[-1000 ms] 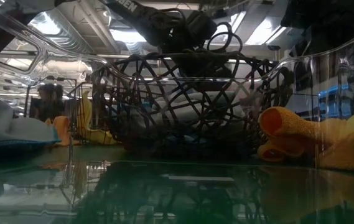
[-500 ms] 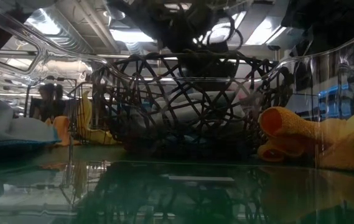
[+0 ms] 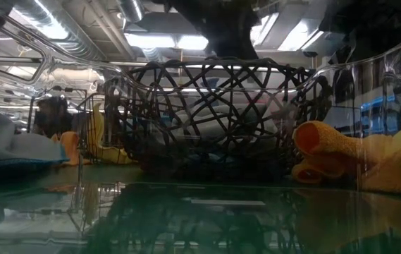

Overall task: Sort microfiber towel by color & place in baskets
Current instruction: Put the orange microfiber towel into the transparent bin

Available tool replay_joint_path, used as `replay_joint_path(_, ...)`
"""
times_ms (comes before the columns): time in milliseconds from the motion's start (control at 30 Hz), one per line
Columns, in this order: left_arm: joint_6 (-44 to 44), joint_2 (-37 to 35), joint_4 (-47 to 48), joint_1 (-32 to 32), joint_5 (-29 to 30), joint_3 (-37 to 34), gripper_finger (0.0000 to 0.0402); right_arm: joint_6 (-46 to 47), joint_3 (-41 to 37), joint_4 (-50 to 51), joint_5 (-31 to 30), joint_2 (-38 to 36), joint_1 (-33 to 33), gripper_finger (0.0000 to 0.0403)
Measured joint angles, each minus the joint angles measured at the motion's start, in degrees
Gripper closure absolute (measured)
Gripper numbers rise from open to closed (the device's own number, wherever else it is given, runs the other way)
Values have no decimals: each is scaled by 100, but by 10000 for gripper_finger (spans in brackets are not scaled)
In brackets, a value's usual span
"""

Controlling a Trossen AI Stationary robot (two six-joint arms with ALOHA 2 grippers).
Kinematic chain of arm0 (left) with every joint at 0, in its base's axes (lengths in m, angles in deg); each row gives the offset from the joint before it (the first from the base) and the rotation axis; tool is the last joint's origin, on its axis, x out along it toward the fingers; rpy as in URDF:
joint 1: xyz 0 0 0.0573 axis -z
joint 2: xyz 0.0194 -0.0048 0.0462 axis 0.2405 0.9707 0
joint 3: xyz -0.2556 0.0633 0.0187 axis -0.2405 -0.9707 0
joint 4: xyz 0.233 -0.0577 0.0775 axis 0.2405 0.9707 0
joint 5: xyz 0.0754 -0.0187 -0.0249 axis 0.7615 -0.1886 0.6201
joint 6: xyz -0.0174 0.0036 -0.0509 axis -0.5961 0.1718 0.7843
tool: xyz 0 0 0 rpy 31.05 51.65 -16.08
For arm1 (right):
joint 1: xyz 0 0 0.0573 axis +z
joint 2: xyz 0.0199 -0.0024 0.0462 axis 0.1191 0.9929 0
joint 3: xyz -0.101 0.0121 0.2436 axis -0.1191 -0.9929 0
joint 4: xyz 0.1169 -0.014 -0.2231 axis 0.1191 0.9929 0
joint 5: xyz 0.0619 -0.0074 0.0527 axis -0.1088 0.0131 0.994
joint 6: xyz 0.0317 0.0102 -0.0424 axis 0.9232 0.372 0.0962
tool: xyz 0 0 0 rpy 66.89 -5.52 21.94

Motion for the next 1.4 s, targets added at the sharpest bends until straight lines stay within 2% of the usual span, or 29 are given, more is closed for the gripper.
replay_joint_path(133, 3, -355, 473, 7, -4, 0, 196, -1, 0, 38, -76, 0, 0, 210)
replay_joint_path(300, 52, -835, 1643, 13, -167, 0, 196, -4, 0, 258, -609, 0, -2, 210)
replay_joint_path(433, 346, -1196, 2629, 24, -919, 0, 196, -8, 0, 409, -840, 0, -2, 210)
replay_joint_path(567, 602, -1466, 3156, 24, -1845, -69, 196, -48, 0, 510, -861, 23, -2, 210)
replay_joint_path(667, 631, -1729, 3132, 79, -2119, -523, 196, -163, 0, 557, -857, 123, -6, 210)
replay_joint_path(867, 979, -2506, 2483, 265, -1987, -1974, 196, -404, -247, 327, -725, 421, -48, 210)
replay_joint_path(1033, 1247, -3181, 1702, 451, -1912, -3020, 196, -441, -725, -236, -500, 613, -389, 210)
replay_joint_path(1133, 1270, -3508, 1439, 585, -1913, -3372, 196, -493, -912, -369, -441, 717, -658, 210)
replay_joint_path(1300, 1391, -3809, 1072, 806, -1820, -3705, 196, -926, -1145, -667, 141, 804, -975, 210)
replay_joint_path(1400, 1407, -3829, 1074, 926, -1610, -3745, 196, -1042, -1283, -949, 138, 851, -1081, 210)
